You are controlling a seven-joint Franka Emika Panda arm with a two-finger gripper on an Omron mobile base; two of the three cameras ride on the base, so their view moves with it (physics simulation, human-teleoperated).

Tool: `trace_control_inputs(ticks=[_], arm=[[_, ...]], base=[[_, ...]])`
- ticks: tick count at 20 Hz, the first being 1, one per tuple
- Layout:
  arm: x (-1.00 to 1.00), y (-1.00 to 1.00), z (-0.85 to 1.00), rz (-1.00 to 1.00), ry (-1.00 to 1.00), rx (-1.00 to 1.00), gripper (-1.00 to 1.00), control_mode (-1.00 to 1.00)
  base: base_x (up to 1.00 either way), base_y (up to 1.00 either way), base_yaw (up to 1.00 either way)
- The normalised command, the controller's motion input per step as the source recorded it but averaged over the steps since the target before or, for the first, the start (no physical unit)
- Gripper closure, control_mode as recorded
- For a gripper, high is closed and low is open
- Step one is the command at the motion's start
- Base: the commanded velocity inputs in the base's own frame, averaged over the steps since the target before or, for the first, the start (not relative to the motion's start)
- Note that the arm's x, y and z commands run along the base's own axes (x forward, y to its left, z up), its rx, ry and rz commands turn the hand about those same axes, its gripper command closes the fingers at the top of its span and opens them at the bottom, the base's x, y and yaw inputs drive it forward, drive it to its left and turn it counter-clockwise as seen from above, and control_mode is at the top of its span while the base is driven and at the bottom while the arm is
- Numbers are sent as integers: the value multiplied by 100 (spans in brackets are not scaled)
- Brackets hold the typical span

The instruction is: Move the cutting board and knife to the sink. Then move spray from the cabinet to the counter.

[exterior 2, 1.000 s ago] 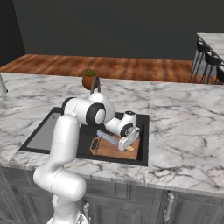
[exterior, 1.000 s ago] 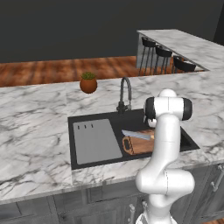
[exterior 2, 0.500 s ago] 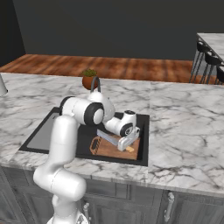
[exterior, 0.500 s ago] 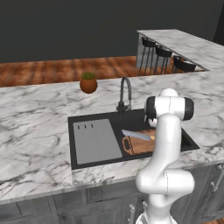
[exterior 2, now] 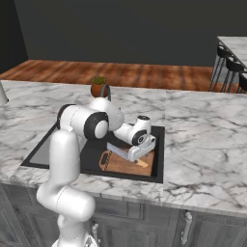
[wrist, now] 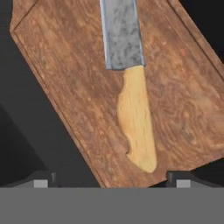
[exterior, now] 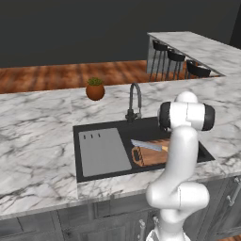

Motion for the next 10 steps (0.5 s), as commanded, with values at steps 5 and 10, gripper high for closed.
trace_control_inputs(ticks=[5,10], arm=[[-32,0,47,-12,0,0,-100,-100],[-39,0,40,-18,0,0,-100,-100]], base=[[0,0,0],[0,0,0]])
